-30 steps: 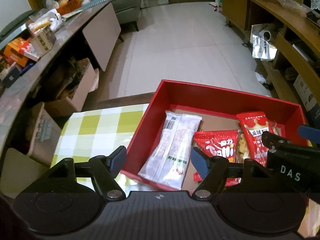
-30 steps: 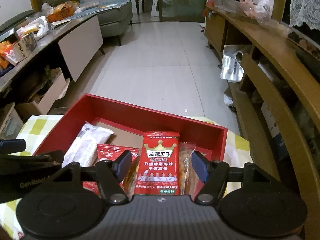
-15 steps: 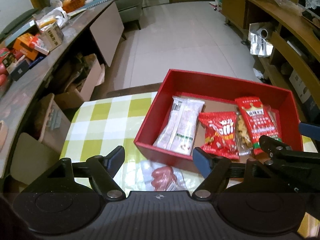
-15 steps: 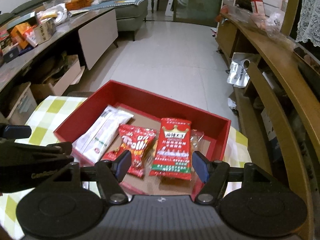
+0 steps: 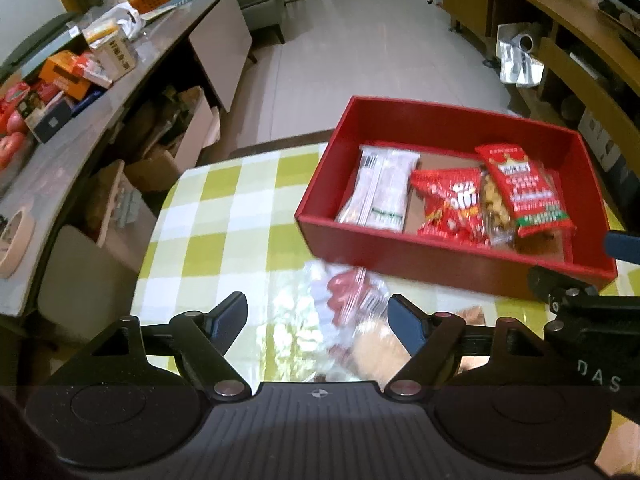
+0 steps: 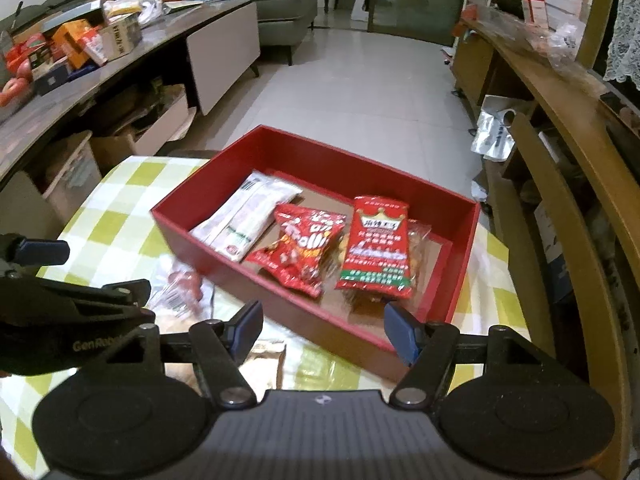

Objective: Organize snacks
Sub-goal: 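Raise both open tools away from the red box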

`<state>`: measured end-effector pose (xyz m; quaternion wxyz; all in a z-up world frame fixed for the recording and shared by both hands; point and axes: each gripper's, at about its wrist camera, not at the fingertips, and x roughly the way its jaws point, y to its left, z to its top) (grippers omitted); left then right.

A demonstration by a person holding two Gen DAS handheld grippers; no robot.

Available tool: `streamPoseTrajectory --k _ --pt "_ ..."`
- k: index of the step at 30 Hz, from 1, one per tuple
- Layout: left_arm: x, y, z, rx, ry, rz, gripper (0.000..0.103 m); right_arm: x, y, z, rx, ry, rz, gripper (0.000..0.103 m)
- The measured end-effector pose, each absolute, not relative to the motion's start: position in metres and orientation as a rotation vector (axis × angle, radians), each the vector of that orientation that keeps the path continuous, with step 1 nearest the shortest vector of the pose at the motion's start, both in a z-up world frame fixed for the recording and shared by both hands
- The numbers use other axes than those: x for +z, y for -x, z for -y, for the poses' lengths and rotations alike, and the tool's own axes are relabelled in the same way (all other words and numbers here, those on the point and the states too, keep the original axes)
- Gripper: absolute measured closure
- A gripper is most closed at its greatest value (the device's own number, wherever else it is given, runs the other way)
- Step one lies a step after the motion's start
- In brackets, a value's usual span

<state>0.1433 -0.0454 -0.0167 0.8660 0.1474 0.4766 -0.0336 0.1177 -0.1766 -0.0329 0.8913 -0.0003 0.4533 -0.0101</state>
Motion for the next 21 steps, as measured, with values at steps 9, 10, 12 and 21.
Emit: streamPoseTrajectory --k 9,10,12,21 --pt "-0.017 -0.114 0.027 -0.065 -0.322 -1.004 0.017 -0.033 -0.092 0.157 0.025 0.024 -0.958 0.030" --pt "-0.018 -0.111 0.025 -0.061 -0.328 -1.006 0.017 -0.033 -0.089 0.155 0.030 0.025 -0.959 0.030" --pt "-0.019 -0.106 0.021 -0.058 -0.332 -1.009 0.017 -0.032 -0.085 0.152 0.038 0.028 -0.961 0.030" --pt "-0.022 -0.084 0.003 -0.047 -0.337 -1.023 0.014 -0.037 -0.068 0.138 0.064 0.039 -0.982 0.030"
